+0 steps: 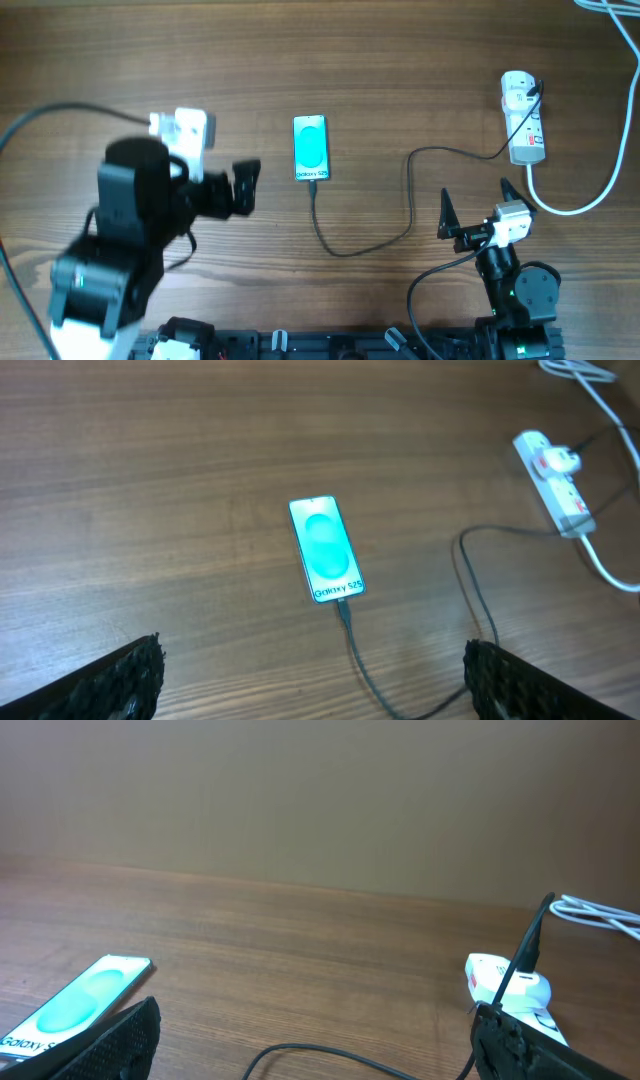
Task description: Plug charger to phone and switch on socket
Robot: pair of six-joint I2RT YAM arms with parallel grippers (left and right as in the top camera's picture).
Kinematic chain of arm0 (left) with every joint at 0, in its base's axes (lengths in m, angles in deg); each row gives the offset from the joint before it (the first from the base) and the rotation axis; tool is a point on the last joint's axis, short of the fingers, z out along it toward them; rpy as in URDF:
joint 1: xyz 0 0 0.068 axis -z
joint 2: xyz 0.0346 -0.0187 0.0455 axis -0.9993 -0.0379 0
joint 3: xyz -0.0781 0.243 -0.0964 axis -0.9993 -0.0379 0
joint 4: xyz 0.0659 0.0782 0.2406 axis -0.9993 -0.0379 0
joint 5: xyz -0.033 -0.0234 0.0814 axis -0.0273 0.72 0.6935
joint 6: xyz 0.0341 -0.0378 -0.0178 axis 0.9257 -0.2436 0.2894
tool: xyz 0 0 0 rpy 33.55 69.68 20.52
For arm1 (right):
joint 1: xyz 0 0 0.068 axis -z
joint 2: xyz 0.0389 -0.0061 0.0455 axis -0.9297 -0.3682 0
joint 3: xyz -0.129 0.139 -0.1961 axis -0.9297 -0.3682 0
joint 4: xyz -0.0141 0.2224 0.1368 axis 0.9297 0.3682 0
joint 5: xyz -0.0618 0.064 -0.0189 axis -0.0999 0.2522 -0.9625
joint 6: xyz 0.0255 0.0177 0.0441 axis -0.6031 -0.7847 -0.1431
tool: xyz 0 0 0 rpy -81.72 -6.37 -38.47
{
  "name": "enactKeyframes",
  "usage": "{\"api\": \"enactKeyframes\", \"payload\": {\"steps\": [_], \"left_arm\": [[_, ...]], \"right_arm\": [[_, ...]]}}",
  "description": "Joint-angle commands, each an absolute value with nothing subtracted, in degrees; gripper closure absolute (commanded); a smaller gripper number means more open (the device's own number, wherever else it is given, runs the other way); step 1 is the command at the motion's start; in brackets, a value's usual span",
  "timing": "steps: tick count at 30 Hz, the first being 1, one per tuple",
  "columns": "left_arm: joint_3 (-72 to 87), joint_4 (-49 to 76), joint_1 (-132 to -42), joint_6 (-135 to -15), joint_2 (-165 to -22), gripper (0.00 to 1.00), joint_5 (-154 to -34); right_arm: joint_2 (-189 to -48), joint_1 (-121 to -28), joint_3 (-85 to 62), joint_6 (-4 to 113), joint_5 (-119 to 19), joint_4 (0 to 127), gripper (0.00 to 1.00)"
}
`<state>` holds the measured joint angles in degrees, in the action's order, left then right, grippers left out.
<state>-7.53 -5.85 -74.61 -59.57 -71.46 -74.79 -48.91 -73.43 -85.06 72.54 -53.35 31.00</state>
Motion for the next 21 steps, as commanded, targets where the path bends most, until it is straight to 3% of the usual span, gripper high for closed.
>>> {"api": "enactKeyframes", "payload": {"steps": [1, 8, 21], "left_arm": [[-12.91, -4.89, -74.61, -56.84, -63.98, 0.00, -76.05], [-18.37, -3.62, -74.61, -56.84, -59.30, 0.00, -72.64], [-37.19, 13.95, -74.61, -56.86, -44.83, 0.00, -72.69]], "right_arm": [[-48.25, -73.04, -85.13, 71.55, -54.27, 30.82, 0.00], [-48.25, -73.04, -85.13, 71.57, -54.27, 30.82, 0.00], [-48.25, -73.04, -85.13, 71.55, -54.27, 30.82, 0.00]]}}
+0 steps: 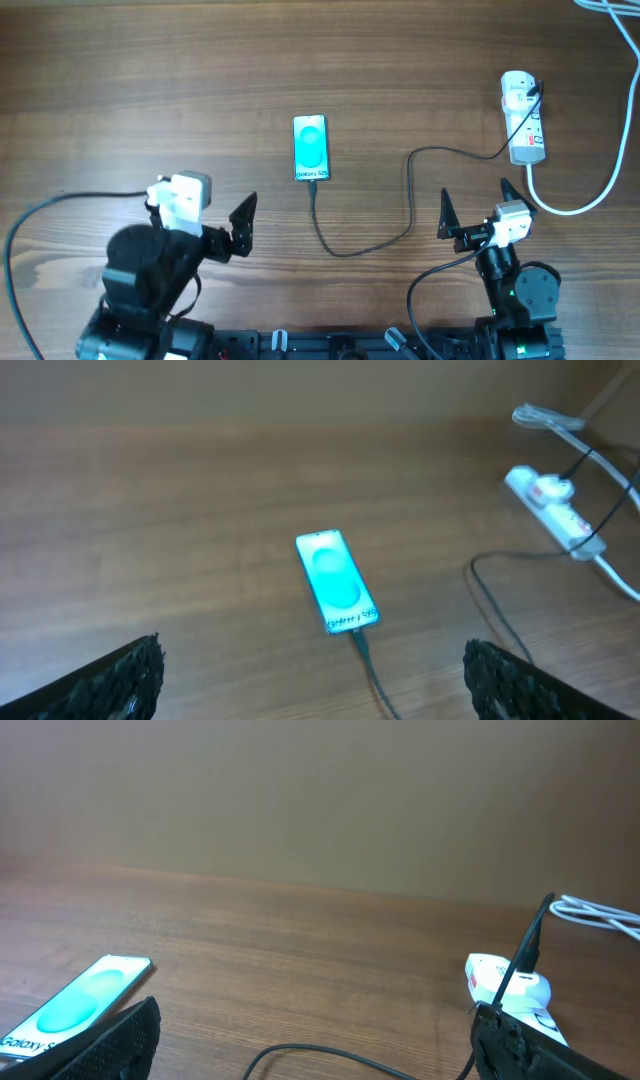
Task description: Plug charger to phone and switch on socket
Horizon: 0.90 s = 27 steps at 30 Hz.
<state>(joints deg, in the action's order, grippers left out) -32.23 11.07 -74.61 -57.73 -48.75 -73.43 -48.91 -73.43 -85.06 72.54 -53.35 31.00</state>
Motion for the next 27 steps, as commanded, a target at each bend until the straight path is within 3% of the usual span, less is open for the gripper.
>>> {"api": "enactKeyframes", "payload": {"steps": [1, 15, 27], "left_arm": [[-39.16, 15.40, -74.64, -56.86, -43.09, 0.00, -72.69], [-56.05, 26.76, -78.66, -57.08, -25.58, 0.00, -72.93], [-64.05, 38.35, -80.62, -57.78, -21.58, 0.00, -74.44]], "right_arm": [[-48.25, -73.04, -85.13, 71.57, -54.27, 30.82, 0.00], [-48.25, -73.04, -85.13, 71.57, -54.27, 30.82, 0.00], [-48.25, -73.04, -85.13, 71.55, -54.27, 30.82, 0.00]]}}
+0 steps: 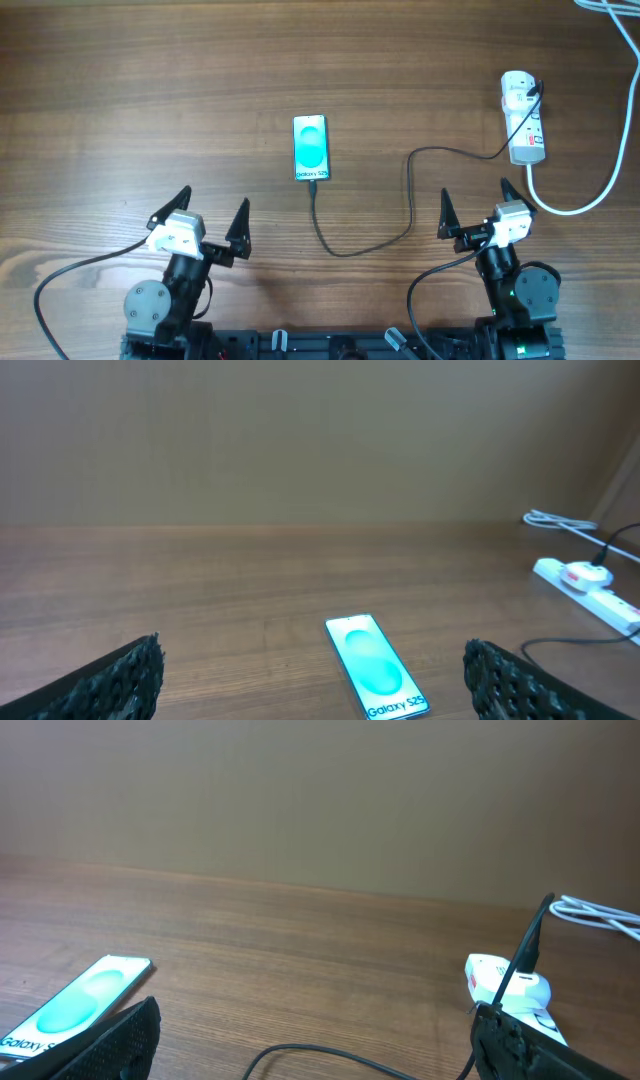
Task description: Plug charger to phone and switch on socket
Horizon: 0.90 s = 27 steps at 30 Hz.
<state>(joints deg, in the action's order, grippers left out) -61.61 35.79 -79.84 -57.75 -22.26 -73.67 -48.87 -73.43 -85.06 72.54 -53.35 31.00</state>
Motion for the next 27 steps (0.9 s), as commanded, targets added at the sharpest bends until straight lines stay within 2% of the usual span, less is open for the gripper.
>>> {"api": "enactKeyframes", "payload": {"steps": [1, 10, 15, 21, 27], "left_arm": [[-64.71, 39.48, -80.62, -58.08, -21.58, 0.00, -74.41], [-71.97, 51.98, -80.67, -59.24, -21.58, 0.00, -73.65], [-71.97, 50.43, -80.80, -61.99, -21.58, 0.00, -68.67], [-71.97, 43.07, -82.26, -61.99, -21.58, 0.00, -68.51], [-71.97, 43.15, -82.26, -61.56, -21.58, 0.00, -68.14]], "right_arm": [[-48.25, -73.04, -85.13, 71.57, -54.27, 30.82, 0.00], [-48.25, -73.04, -85.13, 71.55, -54.27, 30.82, 0.00], [-48.25, -73.04, -85.13, 71.57, -54.29, 30.82, 0.00], [-48.25, -73.04, -85.13, 71.55, -54.27, 30.82, 0.00], [-48.25, -73.04, -85.13, 71.57, -54.27, 30.82, 0.00]]}}
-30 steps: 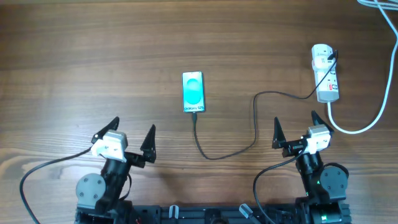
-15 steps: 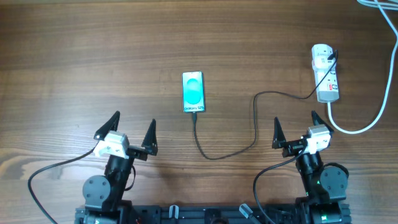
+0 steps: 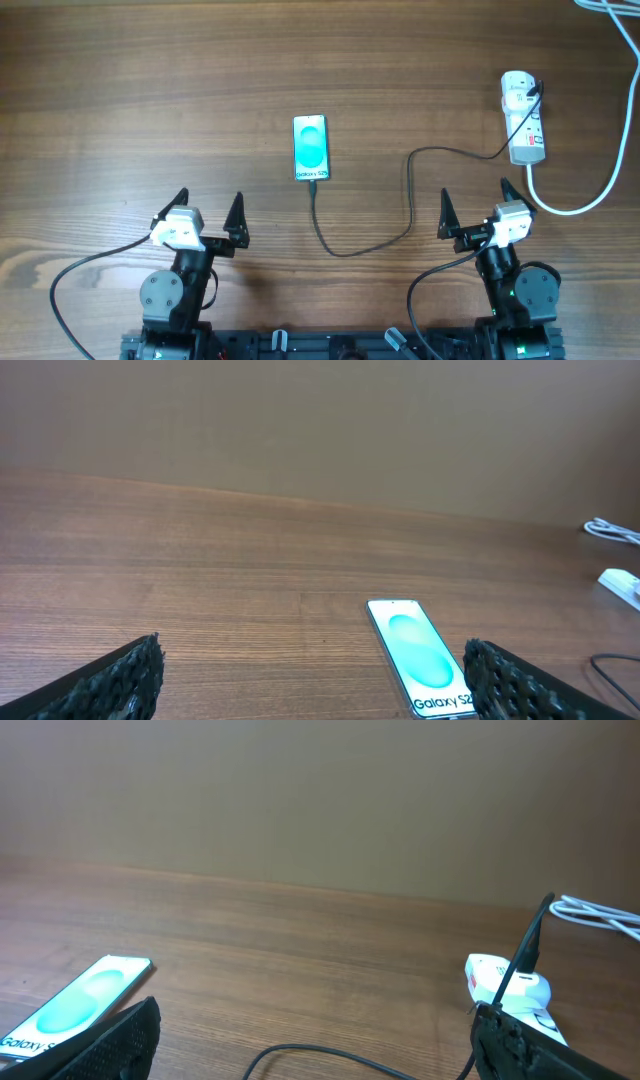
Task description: Plug charger to phone and switch on socket
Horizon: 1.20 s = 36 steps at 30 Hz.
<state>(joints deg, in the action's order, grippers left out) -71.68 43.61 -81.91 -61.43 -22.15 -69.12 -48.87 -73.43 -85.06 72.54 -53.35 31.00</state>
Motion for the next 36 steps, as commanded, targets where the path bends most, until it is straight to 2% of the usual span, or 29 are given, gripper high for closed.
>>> {"api": "enactKeyframes", "payload": {"steps": [1, 10, 30, 36], "left_arm": [[-71.97, 43.15, -82.26, -61.56, -21.58, 0.00, -68.10], [-71.97, 43.07, -81.56, -58.08, -21.58, 0.00, -68.36], [-71.97, 43.07, -82.37, -58.30, -21.58, 0.00, -68.16], [-71.97, 43.07, -82.48, -52.53, -21.58, 0.00, -68.16]], "right_arm": [[-48.25, -73.04, -85.13, 71.53, -54.27, 30.82, 0.00], [-48.25, -73.04, -85.13, 71.55, -54.27, 30.82, 0.00], [-48.25, -73.04, -85.13, 71.55, -54.27, 30.82, 0.00], [-48.25, -73.04, -85.13, 71.55, -54.27, 30.82, 0.00]]}}
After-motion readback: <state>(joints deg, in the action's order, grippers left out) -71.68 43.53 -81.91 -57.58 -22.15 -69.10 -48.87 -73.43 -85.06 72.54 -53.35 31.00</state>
